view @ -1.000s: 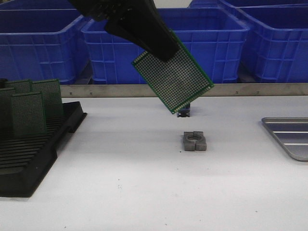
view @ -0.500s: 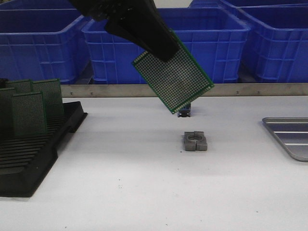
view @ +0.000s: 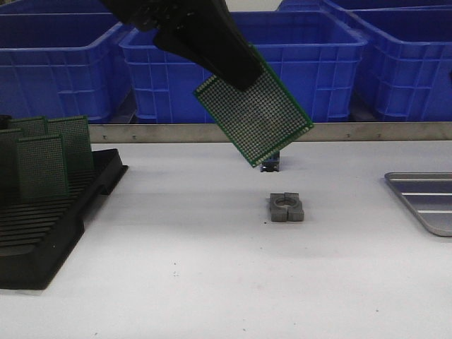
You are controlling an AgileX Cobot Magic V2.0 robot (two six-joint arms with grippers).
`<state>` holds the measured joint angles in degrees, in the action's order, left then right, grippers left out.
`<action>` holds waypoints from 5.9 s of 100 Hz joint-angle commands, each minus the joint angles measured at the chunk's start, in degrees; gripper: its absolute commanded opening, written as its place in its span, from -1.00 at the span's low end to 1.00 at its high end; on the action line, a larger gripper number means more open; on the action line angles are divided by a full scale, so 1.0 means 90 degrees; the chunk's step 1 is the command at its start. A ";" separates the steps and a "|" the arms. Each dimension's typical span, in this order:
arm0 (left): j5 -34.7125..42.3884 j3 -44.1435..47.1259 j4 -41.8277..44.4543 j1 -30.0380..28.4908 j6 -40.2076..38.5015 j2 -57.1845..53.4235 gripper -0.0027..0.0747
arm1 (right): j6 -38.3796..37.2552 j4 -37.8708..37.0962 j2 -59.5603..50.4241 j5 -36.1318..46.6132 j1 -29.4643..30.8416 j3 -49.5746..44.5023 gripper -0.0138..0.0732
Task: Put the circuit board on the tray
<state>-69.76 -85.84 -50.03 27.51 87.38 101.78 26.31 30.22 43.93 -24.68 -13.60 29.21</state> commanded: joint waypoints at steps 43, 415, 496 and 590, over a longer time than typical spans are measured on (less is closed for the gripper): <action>-0.0409 -0.0187 -0.0457 0.0068 -0.0048 -0.0259 -0.98 | 0.4440 0.2264 0.2371 0.0535 -0.1673 0.1294 0.52; 0.0858 -0.0489 0.3110 -0.2510 -0.0063 0.0700 0.34 | 0.2586 0.2757 0.5414 0.0759 0.2687 0.2001 0.72; -0.0430 -0.1300 0.3026 -0.2396 -0.0183 0.0680 -0.98 | 0.2837 0.2757 0.5315 0.0765 0.2681 0.2016 0.72; -0.0430 -0.1511 0.0351 -0.0216 -0.0183 0.0510 -0.98 | 0.7543 0.4437 0.4362 -0.1495 0.0161 0.2406 0.72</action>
<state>-70.07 -97.63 -43.17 24.22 86.42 109.81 88.48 63.67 85.25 -36.76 -10.97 49.18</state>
